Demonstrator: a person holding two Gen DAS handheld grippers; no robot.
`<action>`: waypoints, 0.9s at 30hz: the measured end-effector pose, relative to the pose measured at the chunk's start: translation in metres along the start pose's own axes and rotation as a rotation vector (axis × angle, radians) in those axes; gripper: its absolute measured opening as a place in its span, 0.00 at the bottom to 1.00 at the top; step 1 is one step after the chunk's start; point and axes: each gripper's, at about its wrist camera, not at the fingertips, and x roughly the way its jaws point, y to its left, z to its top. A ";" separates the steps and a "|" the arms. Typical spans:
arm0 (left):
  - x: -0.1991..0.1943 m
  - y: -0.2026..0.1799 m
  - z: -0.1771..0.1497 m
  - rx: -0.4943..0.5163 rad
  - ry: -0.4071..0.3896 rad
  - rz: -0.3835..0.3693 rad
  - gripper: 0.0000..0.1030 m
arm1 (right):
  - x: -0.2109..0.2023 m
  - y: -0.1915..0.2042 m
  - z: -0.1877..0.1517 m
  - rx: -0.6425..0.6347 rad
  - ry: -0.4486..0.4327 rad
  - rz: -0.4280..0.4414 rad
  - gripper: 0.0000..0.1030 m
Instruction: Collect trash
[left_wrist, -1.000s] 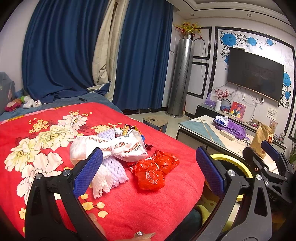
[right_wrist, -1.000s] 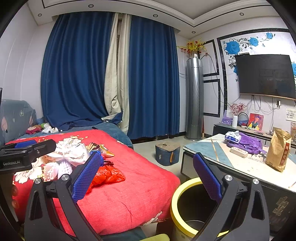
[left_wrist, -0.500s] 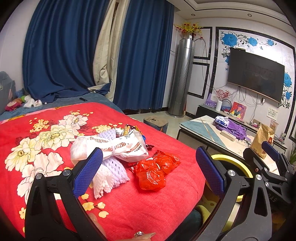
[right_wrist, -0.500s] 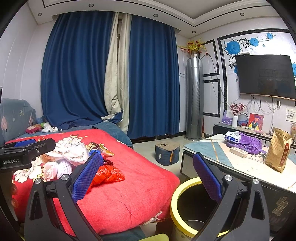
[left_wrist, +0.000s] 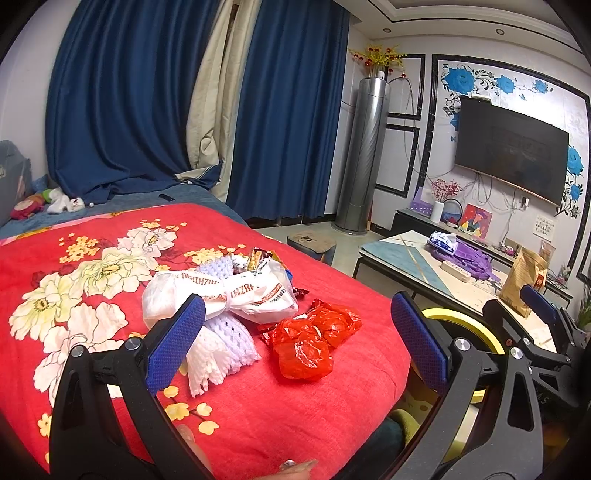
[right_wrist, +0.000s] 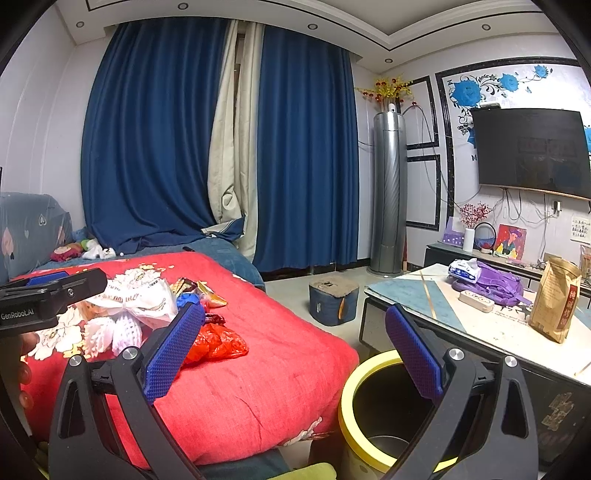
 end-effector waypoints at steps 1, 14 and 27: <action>0.001 0.002 0.002 -0.002 0.001 0.001 0.90 | 0.001 0.000 -0.001 -0.002 0.001 0.002 0.94; 0.007 0.028 0.005 -0.068 0.040 0.051 0.90 | 0.020 0.011 0.005 -0.043 0.043 0.095 0.94; 0.011 0.069 0.013 -0.127 0.023 0.127 0.90 | 0.051 0.061 0.007 -0.127 0.143 0.262 0.94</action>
